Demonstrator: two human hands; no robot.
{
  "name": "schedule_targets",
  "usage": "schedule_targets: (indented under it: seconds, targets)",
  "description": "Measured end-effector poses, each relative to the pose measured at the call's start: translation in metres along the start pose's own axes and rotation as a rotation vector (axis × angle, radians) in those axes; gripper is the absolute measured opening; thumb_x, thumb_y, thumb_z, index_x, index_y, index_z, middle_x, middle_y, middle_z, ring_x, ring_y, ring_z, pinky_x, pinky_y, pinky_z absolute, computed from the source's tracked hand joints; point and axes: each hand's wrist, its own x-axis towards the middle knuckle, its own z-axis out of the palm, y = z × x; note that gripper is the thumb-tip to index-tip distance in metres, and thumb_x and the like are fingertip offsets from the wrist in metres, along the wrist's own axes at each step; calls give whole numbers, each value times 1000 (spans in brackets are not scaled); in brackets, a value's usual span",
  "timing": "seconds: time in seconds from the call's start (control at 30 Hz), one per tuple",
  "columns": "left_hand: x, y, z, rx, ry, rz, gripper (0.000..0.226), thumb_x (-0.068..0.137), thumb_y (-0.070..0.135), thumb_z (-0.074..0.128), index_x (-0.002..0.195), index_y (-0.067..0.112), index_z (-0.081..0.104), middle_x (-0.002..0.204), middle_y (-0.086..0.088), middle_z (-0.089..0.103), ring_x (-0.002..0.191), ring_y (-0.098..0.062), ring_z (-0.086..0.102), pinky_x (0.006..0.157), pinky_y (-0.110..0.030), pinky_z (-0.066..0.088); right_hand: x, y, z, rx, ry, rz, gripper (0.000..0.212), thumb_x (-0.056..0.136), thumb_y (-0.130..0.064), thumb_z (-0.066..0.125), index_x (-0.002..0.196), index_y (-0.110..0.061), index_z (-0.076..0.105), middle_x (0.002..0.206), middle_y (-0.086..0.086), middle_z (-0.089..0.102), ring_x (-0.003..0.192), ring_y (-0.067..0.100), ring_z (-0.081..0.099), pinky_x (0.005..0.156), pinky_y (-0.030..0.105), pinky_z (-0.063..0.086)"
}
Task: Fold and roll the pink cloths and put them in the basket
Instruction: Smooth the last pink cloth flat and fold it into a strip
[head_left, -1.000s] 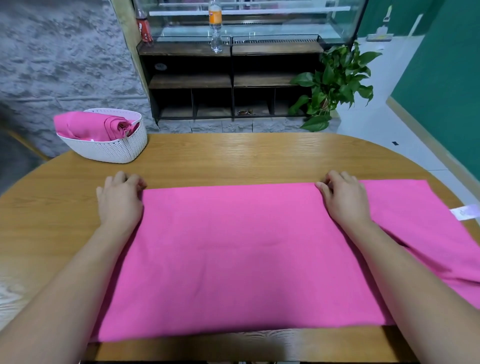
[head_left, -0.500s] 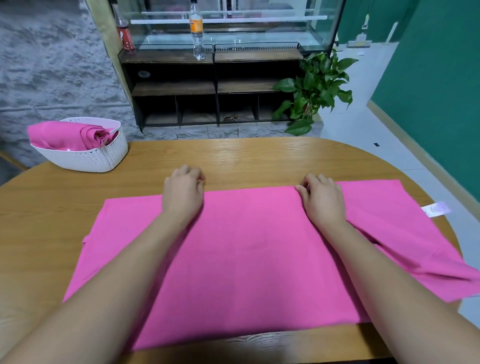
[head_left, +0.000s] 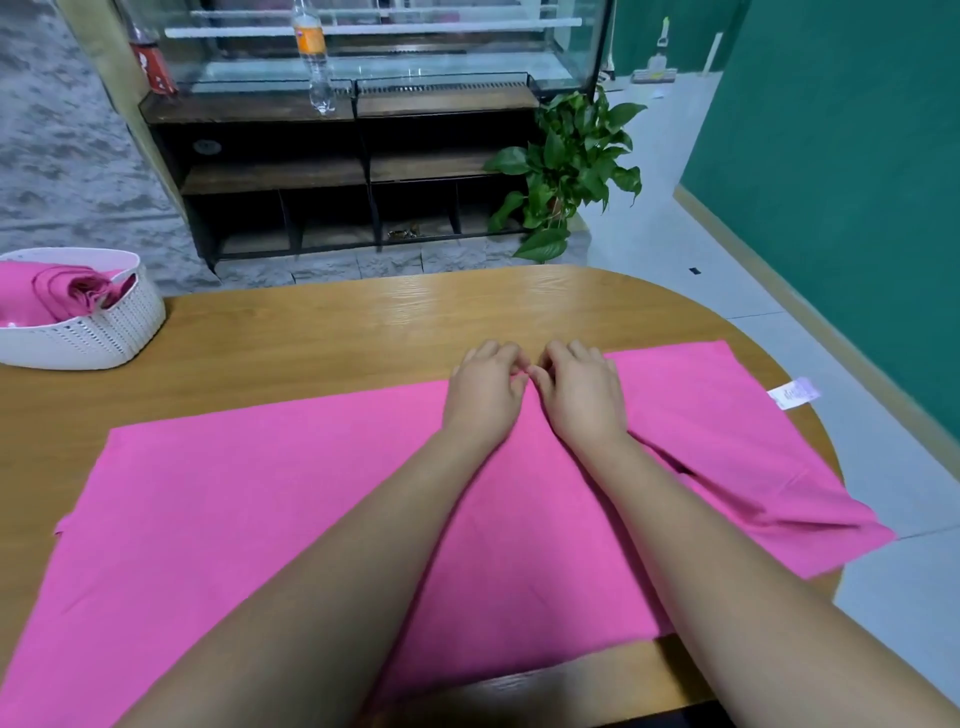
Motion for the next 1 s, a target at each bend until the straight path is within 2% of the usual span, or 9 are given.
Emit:
schedule_targets:
  seconds: [0.13,0.3,0.4,0.57,0.67,0.77,0.9,1.0]
  targets:
    - [-1,-6,8,-7,30,8,5,95,27,69,99,24,69,100,3,62,101,-25,57,90,-46,50,-1,-1,-4,-26,-6,0,18,98,-39,63,96,-21,62,96,6,64,91,33,58,81,46,45]
    - [-1,-8,8,13,30,25,7,93,25,71,99,25,69,99,5,61,100,-23,58,89,-44,50,-2,16,-26,-203,-90,-66,11,88,-20,66,98,-14,66,95,11,66,89,38,62,69,43,45]
    - [0,-11,11,18,36,29,7,92,25,71,99,25,69,98,5,61,99,-23,58,90,-43,50,-5,55,-53,-303,-151,3,12,87,-9,59,97,-13,65,96,12,68,89,38,67,64,39,41]
    - [1,-9,12,32,37,17,6,93,26,70,98,27,69,98,7,60,100,-23,58,90,-42,49,-19,138,-108,-344,-254,182,9,90,-13,56,83,-19,57,89,10,67,87,36,65,60,34,36]
    - [1,-8,12,35,37,21,5,93,26,70,98,27,69,97,7,59,99,-23,58,88,-41,48,-25,170,-131,-187,-260,281,14,89,-19,64,76,-22,59,75,7,62,83,37,63,63,35,38]
    - [1,-8,12,48,36,14,6,93,27,70,99,29,68,96,8,58,99,-22,57,87,-40,47,-26,186,-141,-47,-240,322,23,89,-19,65,68,-21,55,66,2,61,74,34,59,57,35,36]
    - [2,-9,13,55,34,11,8,93,27,70,100,30,68,96,8,57,99,-22,57,87,-41,48,-15,192,-139,281,-139,375,18,96,-30,69,81,-20,70,73,0,70,70,17,61,65,36,46]
    - [1,-10,14,50,34,12,8,93,27,70,101,30,68,97,7,57,99,-22,57,89,-43,49,6,196,-126,421,-24,452,33,99,-27,68,68,-18,60,64,2,58,62,18,50,60,36,39]
